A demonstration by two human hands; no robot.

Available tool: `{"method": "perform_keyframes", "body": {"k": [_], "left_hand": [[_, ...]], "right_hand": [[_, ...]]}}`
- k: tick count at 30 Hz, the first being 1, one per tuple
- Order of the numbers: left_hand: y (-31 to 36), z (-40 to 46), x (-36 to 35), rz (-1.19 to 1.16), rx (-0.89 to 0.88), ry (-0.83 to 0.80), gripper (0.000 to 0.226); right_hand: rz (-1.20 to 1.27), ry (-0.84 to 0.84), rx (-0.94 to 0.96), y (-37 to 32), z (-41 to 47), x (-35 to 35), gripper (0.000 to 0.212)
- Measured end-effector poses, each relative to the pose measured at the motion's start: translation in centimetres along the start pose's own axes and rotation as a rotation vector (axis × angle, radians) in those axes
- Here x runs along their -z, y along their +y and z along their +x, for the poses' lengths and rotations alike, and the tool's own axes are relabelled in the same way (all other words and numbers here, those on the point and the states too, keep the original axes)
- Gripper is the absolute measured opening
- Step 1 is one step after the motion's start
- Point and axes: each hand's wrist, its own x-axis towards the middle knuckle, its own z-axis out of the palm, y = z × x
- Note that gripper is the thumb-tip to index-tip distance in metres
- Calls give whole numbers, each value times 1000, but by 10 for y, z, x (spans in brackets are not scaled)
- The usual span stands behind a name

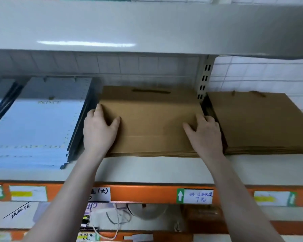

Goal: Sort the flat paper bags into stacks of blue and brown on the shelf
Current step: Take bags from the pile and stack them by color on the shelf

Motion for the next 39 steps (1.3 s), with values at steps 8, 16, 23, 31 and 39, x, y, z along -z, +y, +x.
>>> {"method": "perform_keyframes", "body": {"k": [8, 16, 23, 31, 39], "left_hand": [[-11, 12, -27, 183, 45, -92, 63], [-14, 33, -31, 278, 81, -225, 69], [-13, 32, -31, 310, 60, -170, 73], [-3, 28, -24, 284, -42, -97, 75], [-2, 11, -23, 287, -96, -103, 73]], "right_hand": [[-128, -52, 40, 3, 9, -17, 59], [-162, -94, 69, -5, 23, -23, 59], [-223, -62, 61, -6, 18, -27, 59], [-279, 24, 68, -15, 11, -21, 63], [-271, 1, 89, -14, 1, -20, 60]]}}
